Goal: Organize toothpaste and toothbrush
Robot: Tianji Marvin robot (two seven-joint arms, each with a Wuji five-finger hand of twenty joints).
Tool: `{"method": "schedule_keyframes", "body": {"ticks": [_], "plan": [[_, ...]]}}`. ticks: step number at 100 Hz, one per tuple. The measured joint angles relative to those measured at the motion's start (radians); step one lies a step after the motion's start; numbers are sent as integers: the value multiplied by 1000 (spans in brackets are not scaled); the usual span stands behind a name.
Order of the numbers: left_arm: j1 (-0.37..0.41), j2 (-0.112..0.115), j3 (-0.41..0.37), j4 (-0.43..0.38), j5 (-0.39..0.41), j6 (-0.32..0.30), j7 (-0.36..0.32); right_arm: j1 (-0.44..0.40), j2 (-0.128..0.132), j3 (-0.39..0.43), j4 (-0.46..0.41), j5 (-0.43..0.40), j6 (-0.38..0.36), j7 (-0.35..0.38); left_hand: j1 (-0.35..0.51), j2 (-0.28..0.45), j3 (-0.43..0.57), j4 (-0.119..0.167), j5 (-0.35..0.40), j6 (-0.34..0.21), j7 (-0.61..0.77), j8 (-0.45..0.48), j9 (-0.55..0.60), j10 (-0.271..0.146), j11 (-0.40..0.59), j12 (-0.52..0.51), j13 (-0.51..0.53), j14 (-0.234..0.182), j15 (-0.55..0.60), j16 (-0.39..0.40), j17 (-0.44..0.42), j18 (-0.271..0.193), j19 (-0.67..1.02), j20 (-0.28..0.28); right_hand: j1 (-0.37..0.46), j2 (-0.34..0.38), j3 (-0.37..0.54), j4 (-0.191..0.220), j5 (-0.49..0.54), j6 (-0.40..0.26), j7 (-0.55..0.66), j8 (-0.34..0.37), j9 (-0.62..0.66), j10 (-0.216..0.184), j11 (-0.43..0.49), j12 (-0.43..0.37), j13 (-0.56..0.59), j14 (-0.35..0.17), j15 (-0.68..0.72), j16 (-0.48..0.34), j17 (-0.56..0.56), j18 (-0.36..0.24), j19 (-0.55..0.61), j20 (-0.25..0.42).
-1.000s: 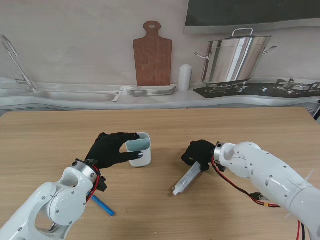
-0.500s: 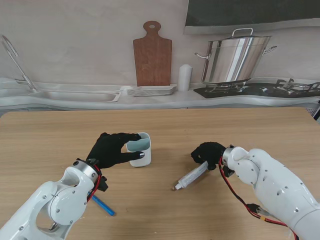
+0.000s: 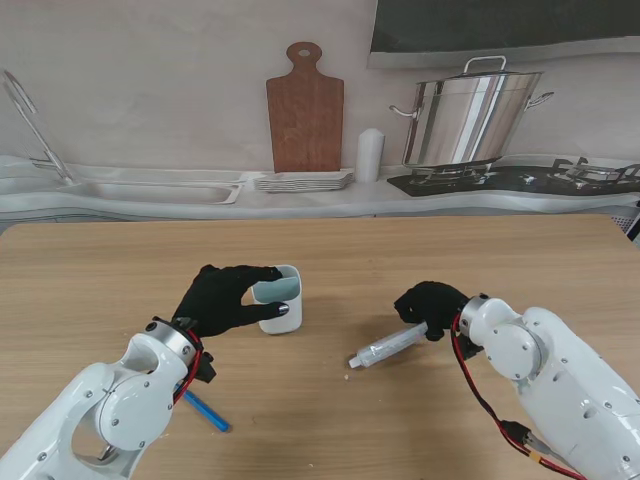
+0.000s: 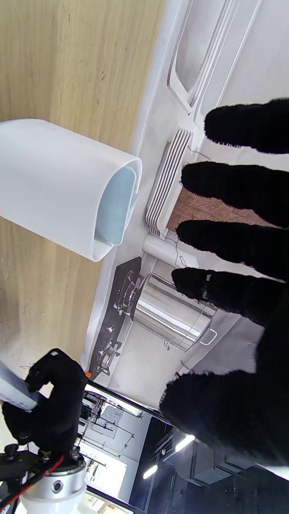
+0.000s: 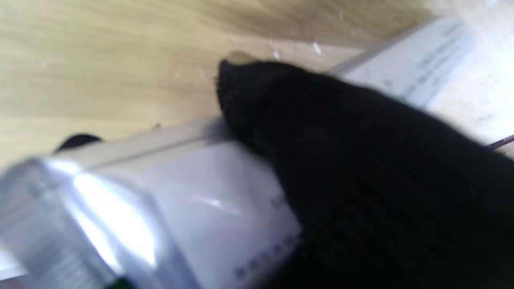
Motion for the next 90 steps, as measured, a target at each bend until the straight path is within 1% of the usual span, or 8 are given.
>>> {"method": "schedule_keyframes", "body": {"ticks": [15,26,33,40,55,69,84,90], "plan": [[5,0,-5,-1,0,-3,3,-18,-1,35,-69,23,45,27,0,0,0,0,0,0,0,0,0,0,0,0,0,0,0,0,0,0,0,6,10,-20,-1,0,12,41,-13,-2,12,11,-2,2,10,20,5,-2,-6,37,1,-27],[8,0,-8,-2,1,-5,6,-27,-2,52,-109,-3,49,20,0,0,0,0,0,0,0,0,0,0,0,0,1,0,0,0,0,0,0,6,10,-22,-2,0,41,42,-15,-4,30,12,-9,-3,31,29,-64,-63,-43,37,-4,-133],[10,0,-10,-2,1,-6,8,-28,-2,57,-125,-11,49,19,0,0,0,0,0,-1,3,0,0,0,0,0,11,0,1,2,1,0,0,6,23,-26,-4,0,43,42,-18,-12,34,12,-11,-4,45,29,-94,-79,-30,37,-9,-162],[13,-1,-12,-3,1,-6,10,-28,-2,58,-137,21,64,23,0,0,0,0,0,-1,6,0,0,0,0,0,11,-1,1,2,1,0,0,6,25,-26,-4,0,43,42,-20,-13,34,12,-11,-2,48,30,-101,-80,8,36,-9,-180],[18,-1,-18,-5,2,-7,11,-34,-7,62,-177,35,116,15,0,0,0,0,0,-1,7,0,0,0,0,0,11,-1,1,2,1,0,1,6,26,-26,-5,0,43,42,-23,-13,23,16,-9,3,48,30,-102,-82,25,27,3,-181],[25,-1,-24,-10,3,-7,18,-49,-14,86,-223,-8,119,-3,0,0,0,0,0,-1,7,0,4,0,0,0,11,-1,1,2,1,0,1,6,26,-26,-5,0,41,42,-24,-13,23,16,-9,3,48,30,-100,-83,39,13,26,-180],[27,-2,-25,-10,3,-7,27,-55,-17,104,-263,-10,137,-16,0,0,0,0,1,-1,8,0,10,0,0,0,11,-1,1,2,1,0,3,6,26,-18,-5,-4,21,42,-25,-11,10,18,-8,9,48,30,-94,-80,48,-5,37,-168],[27,-2,-25,-10,3,-7,28,-55,-18,108,-280,-10,145,-22,0,0,0,0,1,-1,9,0,10,0,0,0,11,-1,1,2,1,0,4,6,26,-17,-5,-16,12,42,-26,-10,0,23,-8,9,48,30,-93,-78,52,-9,43,-159]]}}
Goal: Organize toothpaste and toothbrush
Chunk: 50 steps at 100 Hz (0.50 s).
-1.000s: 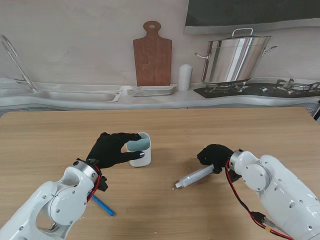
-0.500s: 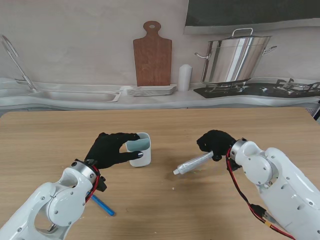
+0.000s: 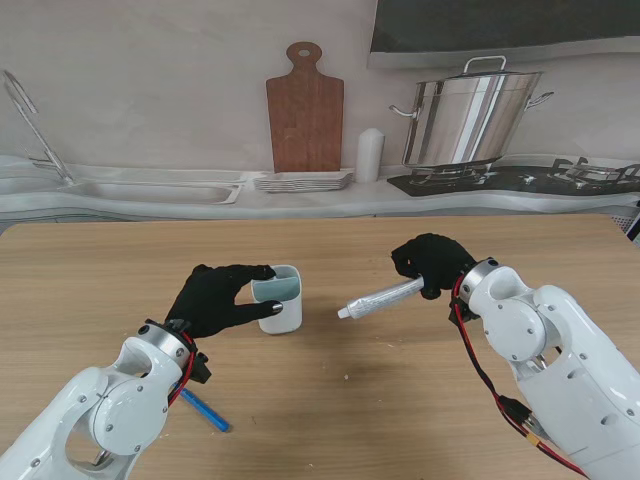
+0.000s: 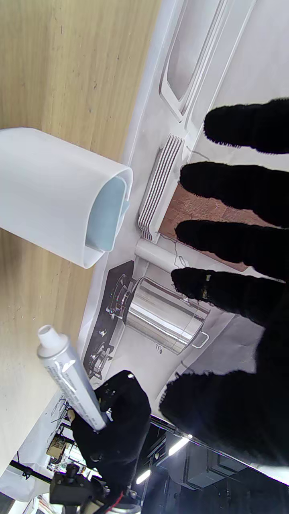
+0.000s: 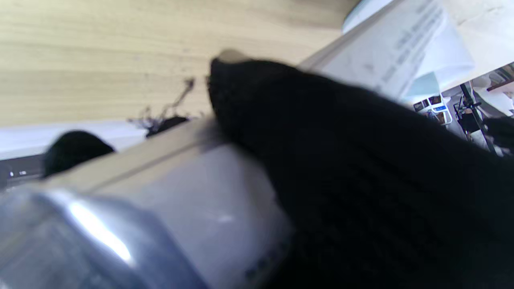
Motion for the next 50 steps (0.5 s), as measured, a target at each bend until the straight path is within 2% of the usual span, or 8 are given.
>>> {"method": "schedule_keyframes", "body": {"ticks": [22,36,40,50], "plan": [[-2,-4,0,3,1,0,29,13,-5,-2,-58,-1,8,-30,0,0,0,0,0,0,2,4,0,0,0,0,0,0,0,0,7,0,6,0,0,10,0,-13,-22,-4,-2,6,-12,1,0,0,0,0,1,0,0,-14,4,1],[-2,-8,-8,8,2,1,45,48,-6,-43,-83,13,20,-41,0,0,0,0,0,-1,2,7,-4,0,0,0,-11,0,0,0,7,0,8,0,0,12,0,-14,-26,-14,-3,6,-13,1,0,-3,0,0,1,0,0,-26,4,2],[-1,-9,-12,9,3,2,52,60,-6,-63,-87,16,31,-48,0,0,0,0,0,-1,1,7,-5,0,0,0,-24,0,-1,0,7,0,8,0,0,22,0,-46,-46,-15,-4,-3,-20,1,0,-5,0,0,1,0,0,-30,4,3],[0,-14,-19,17,4,1,90,90,-10,-112,-93,28,63,-70,0,0,0,0,-1,-1,2,8,-21,0,0,0,-41,0,-1,-1,7,0,8,0,0,32,0,-87,-64,-15,-6,-60,-32,2,-1,-15,0,0,1,0,3,-52,4,53]]}}
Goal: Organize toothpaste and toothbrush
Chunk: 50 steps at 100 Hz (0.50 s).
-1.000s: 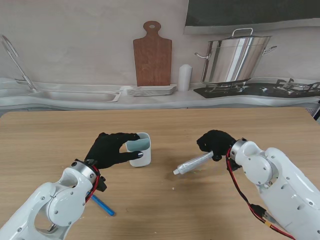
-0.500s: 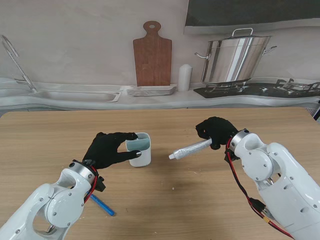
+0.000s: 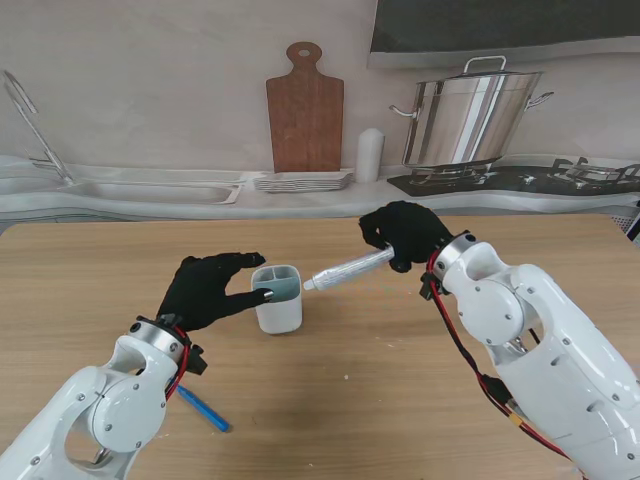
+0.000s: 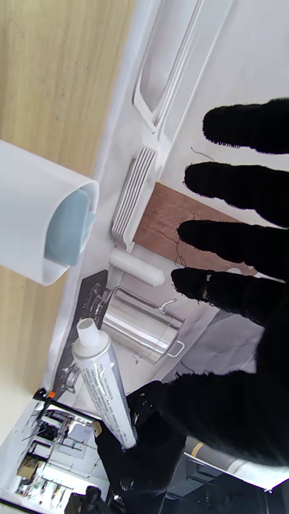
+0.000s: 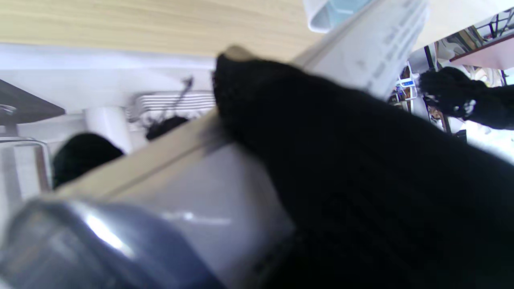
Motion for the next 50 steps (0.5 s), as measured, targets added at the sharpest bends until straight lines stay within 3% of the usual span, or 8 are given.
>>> {"method": "schedule_keyframes", "body": {"ticks": [5,18,50], "plan": [[0,-3,-5,6,1,0,16,15,-4,-29,1,2,9,-28,0,0,1,0,0,0,22,9,0,0,0,0,-8,0,0,-2,0,0,0,0,0,10,0,-33,-21,4,4,-57,-2,1,-3,-8,1,0,0,0,4,-15,-13,81],[0,-8,-23,22,6,-2,39,60,-19,-110,24,14,26,-92,0,0,1,0,-1,0,49,30,0,0,0,0,-13,0,0,-4,0,0,0,0,-6,27,1,-49,-51,14,8,-110,-7,10,-11,-10,1,0,0,14,8,-34,-47,234],[-9,-15,-39,51,-6,-5,78,149,-54,-232,92,22,69,-127,0,-5,2,0,-1,0,76,52,0,6,10,13,-13,0,0,-4,0,1,3,11,-7,29,1,-61,-52,15,8,-124,-14,11,-11,-22,1,1,0,15,9,-44,-54,268]]}}
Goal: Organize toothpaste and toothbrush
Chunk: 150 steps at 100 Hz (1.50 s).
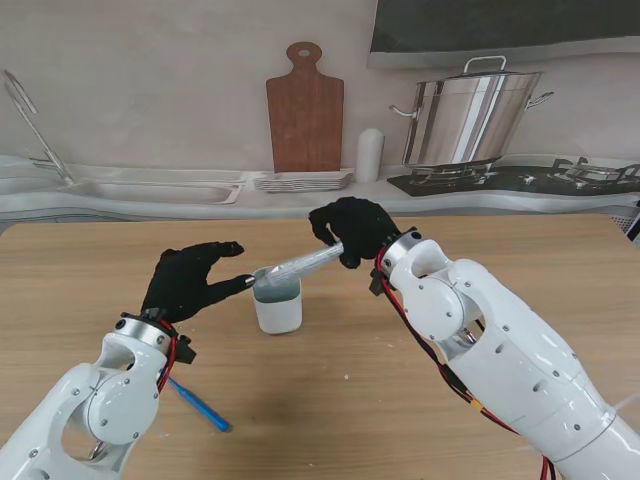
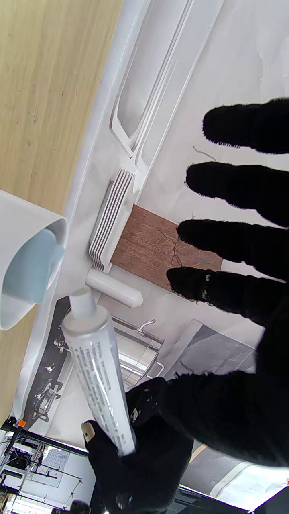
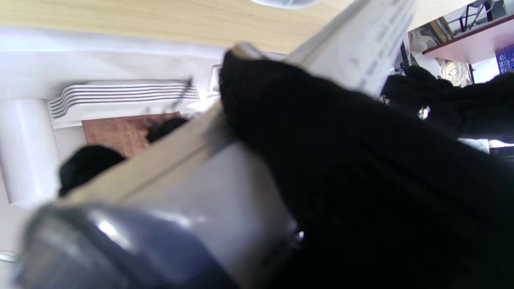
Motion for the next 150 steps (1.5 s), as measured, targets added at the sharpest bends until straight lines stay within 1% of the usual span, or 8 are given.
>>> {"method": "schedule_keyframes", "body": {"ticks": [14,81,89,106,111,115,132,150], "plan": [[-3,0,1,1,1,0,3,22,-3,-17,20,-3,2,13,0,0,17,0,0,0,3,1,0,0,0,0,0,0,0,0,0,10,4,0,0,3,0,-24,0,0,-1,0,-3,2,0,-13,1,0,0,0,0,-1,-4,3],[-3,-1,12,3,11,-9,12,55,6,-71,64,-48,-26,53,0,0,17,0,0,0,22,3,0,0,0,11,0,0,0,0,-1,12,9,1,-42,25,8,-48,-33,-3,-3,-28,-13,10,-13,-26,11,-2,7,2,2,-4,-13,5],[-2,-1,11,3,11,-9,13,63,7,-78,64,-49,-21,64,0,0,17,0,0,0,22,4,0,0,0,11,0,0,0,0,-1,12,9,1,-52,49,9,-84,-61,-3,-11,-53,-19,12,-23,-32,11,-3,7,3,1,-7,-19,5],[0,-1,11,3,13,-12,16,84,10,-97,67,-67,-21,89,0,0,17,0,0,0,23,4,0,0,0,11,0,0,0,0,-1,12,9,1,-105,97,17,-110,-102,-3,-46,-135,-42,24,-51,-52,21,-10,7,14,-17,-14,-32,6],[0,-1,11,3,13,-14,17,89,10,-101,69,-66,-20,89,0,0,17,0,0,0,23,4,0,0,0,11,0,0,0,0,-1,17,9,1,-116,118,29,-158,-113,-3,-55,-167,-53,27,-67,-65,21,-12,-3,14,-29,-14,-41,6],[0,-1,11,3,13,-16,17,92,10,-105,70,-65,-19,89,0,0,17,0,0,0,23,4,0,0,0,11,0,0,0,0,-1,17,9,1,-126,130,32,-169,-114,-3,-60,-192,-64,30,-78,-76,21,-13,-19,14,-40,-14,-45,6],[0,-1,11,3,13,-18,17,110,8,-131,77,-45,-16,77,0,0,17,0,0,0,23,4,0,0,0,12,0,0,0,0,-1,17,9,1,-127,191,38,-207,-137,-3,-67,-283,-103,55,-115,-120,30,-14,-89,14,-84,-16,-85,6],[0,-1,12,3,12,-19,14,136,-5,-178,102,-25,-8,28,0,0,17,0,0,0,23,4,0,0,0,12,0,0,0,0,-1,18,9,1,-139,243,41,-208,-165,-13,-67,-348,-126,69,-136,-166,30,-14,-133,24,-118,-19,-117,6]]}}
